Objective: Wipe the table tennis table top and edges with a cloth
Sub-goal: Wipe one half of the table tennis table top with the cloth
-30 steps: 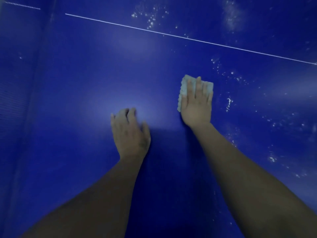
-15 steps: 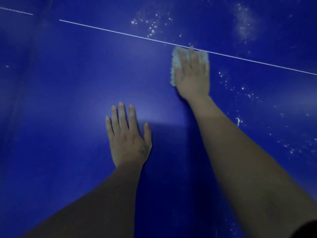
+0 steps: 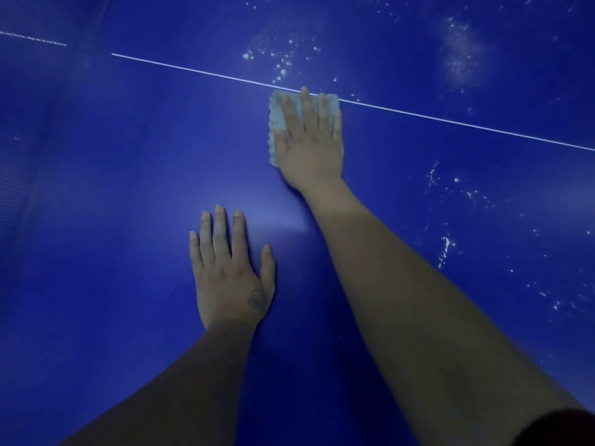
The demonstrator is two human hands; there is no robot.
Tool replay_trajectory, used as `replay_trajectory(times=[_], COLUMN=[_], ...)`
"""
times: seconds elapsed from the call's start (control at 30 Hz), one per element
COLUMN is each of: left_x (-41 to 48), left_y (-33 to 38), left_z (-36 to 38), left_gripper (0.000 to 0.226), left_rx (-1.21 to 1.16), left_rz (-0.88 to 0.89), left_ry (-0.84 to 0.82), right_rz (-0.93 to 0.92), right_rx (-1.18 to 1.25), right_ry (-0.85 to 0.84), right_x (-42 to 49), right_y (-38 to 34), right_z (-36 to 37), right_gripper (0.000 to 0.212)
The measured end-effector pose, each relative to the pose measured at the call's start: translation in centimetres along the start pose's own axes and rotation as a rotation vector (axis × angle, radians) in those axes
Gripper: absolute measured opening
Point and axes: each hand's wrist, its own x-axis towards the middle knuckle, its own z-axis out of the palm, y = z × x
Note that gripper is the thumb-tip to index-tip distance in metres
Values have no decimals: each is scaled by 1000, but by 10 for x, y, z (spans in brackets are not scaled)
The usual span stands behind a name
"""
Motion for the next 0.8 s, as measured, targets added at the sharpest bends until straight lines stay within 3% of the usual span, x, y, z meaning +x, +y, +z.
replay_trajectory(times=[0.17,0.3,0.47,0.67,0.73,0.8], left_x=[0,0,0,0,0,0], left_y=[0,0,3,1,2,2], left_z=[-1,-1,-2,-1,-1,-1], left_gripper=[72,73,73,73,73,73], left_rx=[-4,-12,-8,-7,-14,-16], left_rz=[-2,1,-6,-5,-6,-6], left_ry=[3,-2,-21,-24,-13,-8], right_rz=[137,372,693,285,185,208], right_rx=[-32,-58,70,-5,7,-10], right_ry=[137,108,55,77,62,74], right_x=[-11,-48,-54,-69,-78,-81], right_y=[85,171,165,85,96,129], right_z=[0,-12,-21,-4,-2,-5], right_gripper=[63,65,65,67,65,64])
